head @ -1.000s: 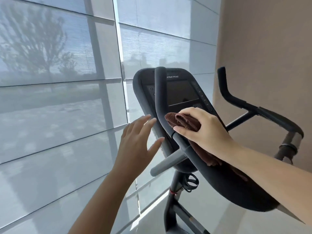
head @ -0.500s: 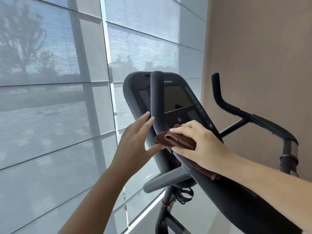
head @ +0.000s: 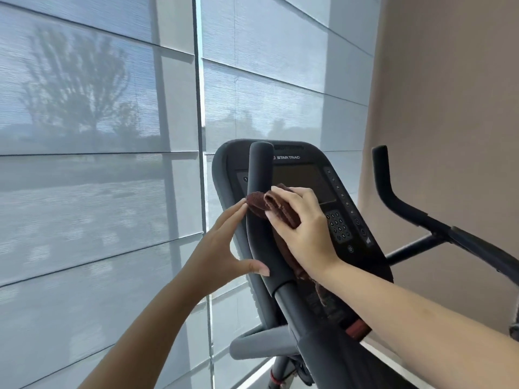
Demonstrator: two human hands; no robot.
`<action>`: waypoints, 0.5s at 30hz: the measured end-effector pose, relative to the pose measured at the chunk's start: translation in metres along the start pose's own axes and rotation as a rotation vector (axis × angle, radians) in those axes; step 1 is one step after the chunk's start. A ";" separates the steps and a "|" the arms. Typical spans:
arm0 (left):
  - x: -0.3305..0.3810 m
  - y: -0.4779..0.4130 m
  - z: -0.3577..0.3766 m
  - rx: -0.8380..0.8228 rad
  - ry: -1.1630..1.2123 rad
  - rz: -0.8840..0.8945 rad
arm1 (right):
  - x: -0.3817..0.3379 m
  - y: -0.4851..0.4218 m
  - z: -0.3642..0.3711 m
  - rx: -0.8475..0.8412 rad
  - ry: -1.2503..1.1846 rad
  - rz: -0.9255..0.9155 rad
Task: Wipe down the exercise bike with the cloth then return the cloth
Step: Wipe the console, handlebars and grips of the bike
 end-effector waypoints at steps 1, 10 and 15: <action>-0.001 0.000 0.000 -0.004 0.000 0.001 | 0.003 0.003 0.001 -0.046 -0.036 0.015; -0.012 0.005 0.002 0.026 0.093 0.089 | -0.002 0.026 -0.027 -0.427 0.066 -0.125; -0.018 -0.001 -0.001 0.002 0.097 0.222 | -0.025 -0.037 -0.026 0.102 0.150 -0.087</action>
Point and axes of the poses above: each hand's wrist, its own y-axis away from the middle knuckle, its own z-axis out of the palm, x = y × z, the point moved 5 cm from there along -y, towards the middle knuckle, and after that the axes turned 15 degrees about y, right-handed, at the moved point
